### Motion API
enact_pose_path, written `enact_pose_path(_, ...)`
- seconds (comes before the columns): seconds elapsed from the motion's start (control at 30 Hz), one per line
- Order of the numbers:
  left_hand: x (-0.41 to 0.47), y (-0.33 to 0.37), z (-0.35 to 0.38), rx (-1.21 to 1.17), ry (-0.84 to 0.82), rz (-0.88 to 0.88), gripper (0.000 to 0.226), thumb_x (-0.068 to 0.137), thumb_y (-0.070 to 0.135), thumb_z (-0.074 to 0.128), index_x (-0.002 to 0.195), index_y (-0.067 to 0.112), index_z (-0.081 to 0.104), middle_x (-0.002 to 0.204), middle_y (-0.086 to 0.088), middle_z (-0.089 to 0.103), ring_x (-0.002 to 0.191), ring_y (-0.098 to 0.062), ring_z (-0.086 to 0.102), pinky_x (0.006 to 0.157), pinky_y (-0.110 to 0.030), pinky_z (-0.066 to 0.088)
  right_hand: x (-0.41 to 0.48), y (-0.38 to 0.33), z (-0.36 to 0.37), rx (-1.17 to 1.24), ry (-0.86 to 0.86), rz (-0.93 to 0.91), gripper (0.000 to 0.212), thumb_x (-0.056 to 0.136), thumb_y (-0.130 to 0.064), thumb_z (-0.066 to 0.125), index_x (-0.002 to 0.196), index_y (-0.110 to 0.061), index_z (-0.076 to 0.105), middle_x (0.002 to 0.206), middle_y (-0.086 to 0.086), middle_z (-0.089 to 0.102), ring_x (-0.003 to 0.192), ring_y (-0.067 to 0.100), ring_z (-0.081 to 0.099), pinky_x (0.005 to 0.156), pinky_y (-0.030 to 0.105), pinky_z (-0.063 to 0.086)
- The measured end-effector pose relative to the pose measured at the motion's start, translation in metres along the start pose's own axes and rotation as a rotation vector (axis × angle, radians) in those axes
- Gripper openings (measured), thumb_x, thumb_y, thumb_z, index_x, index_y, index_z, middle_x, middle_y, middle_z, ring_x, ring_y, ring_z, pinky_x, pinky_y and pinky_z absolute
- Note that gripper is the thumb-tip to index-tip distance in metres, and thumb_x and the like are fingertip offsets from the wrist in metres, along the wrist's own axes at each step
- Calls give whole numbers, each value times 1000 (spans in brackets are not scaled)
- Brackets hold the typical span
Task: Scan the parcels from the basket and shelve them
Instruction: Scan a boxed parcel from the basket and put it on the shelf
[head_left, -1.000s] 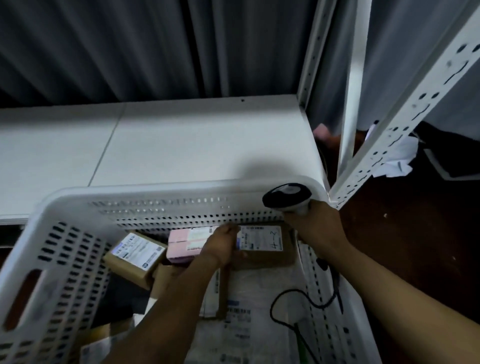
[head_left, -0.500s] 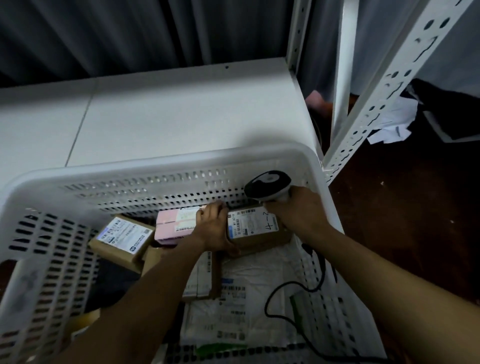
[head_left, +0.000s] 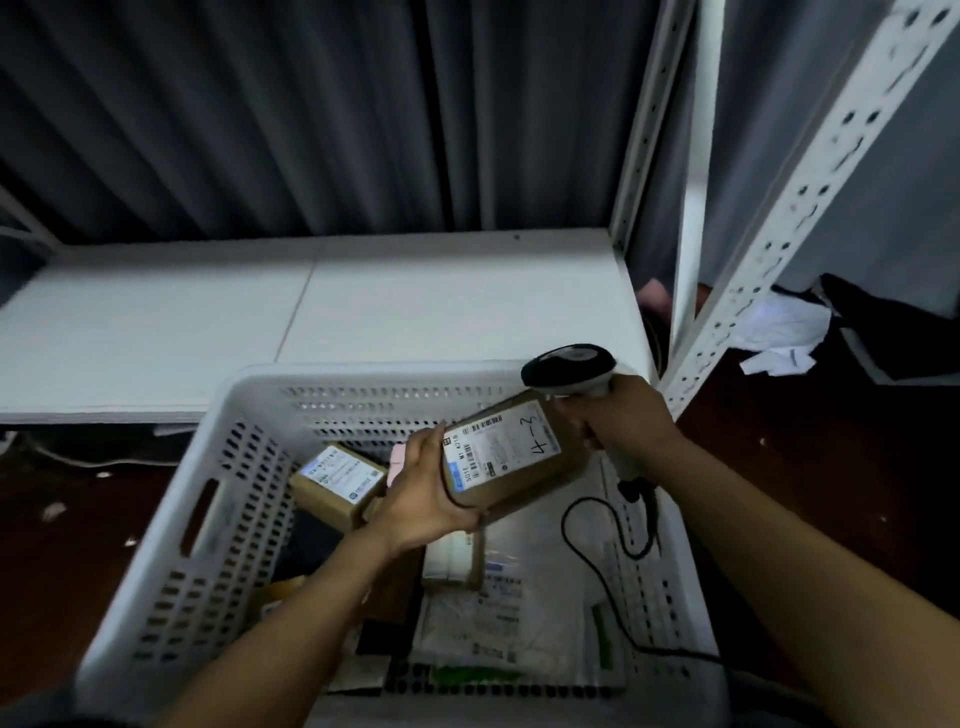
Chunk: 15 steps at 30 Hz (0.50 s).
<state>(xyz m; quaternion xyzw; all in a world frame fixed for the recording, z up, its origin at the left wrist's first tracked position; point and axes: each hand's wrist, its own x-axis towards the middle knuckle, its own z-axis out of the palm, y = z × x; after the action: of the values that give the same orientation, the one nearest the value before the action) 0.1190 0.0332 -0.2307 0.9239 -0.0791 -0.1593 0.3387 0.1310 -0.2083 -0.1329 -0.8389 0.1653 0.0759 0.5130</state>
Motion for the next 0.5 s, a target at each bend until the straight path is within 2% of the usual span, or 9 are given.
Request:
enact_pose_path(0.1, -32, 12, -41, -72, 106, -25, 128, 59, 37, 89, 153, 14, 6, 147, 4, 14, 136, -13, 25, 106, -10, 15, -29, -29, 5, 101, -11, -23, 20, 81, -28, 76, 91, -14, 68, 88, 8, 70, 86, 23, 64, 77, 35, 51)
enact_pose_path(0.2, -59, 26, -74, -102, 195, -17, 127, 63, 35, 88, 153, 12, 2, 153, -2, 11, 141, -15, 17, 107, -10, 8, -56, -47, 16, 263, -24, -9, 23, 77, -27, 79, 94, -13, 72, 93, 4, 73, 91, 21, 67, 82, 36, 55)
enact_pose_path(0.3, -82, 33, -96, -235, 273, -68, 130, 65, 41, 86, 154, 19, -6, 161, 2, 8, 147, -15, 11, 117, -25, 8, -85, -54, 26, 437, -27, -13, 18, 80, -22, 77, 96, -17, 69, 88, -2, 70, 81, 14, 65, 66, 26, 52)
enact_pose_path(0.4, -100, 35, -108, -457, 280, -98, 124, 57, 59, 83, 153, 33, 9, 149, 8, 42, 134, -13, 42, 116, -44, 29, -101, -50, 34, 612, -74, -8, 23, 84, -16, 74, 106, -12, 70, 96, 3, 74, 82, 14, 68, 64, 22, 54)
enact_pose_path(0.43, -104, 37, -109, -498, 285, -82, 118, 59, 57, 83, 152, 35, 14, 142, 12, 50, 125, -9, 50, 112, -44, 35, -104, -51, 35, 661, -92, -10, 22, 85, -13, 72, 107, -11, 71, 97, 4, 75, 84, 15, 70, 66, 23, 55)
enact_pose_path(0.5, -110, 43, -111, -602, 331, -36, 102, 74, 31, 81, 151, 39, 14, 131, 20, 52, 110, 1, 53, 108, -39, 40, -106, -54, 36, 754, -119, 0, 21, 86, -10, 69, 107, -9, 71, 100, 10, 75, 89, 21, 72, 74, 30, 57)
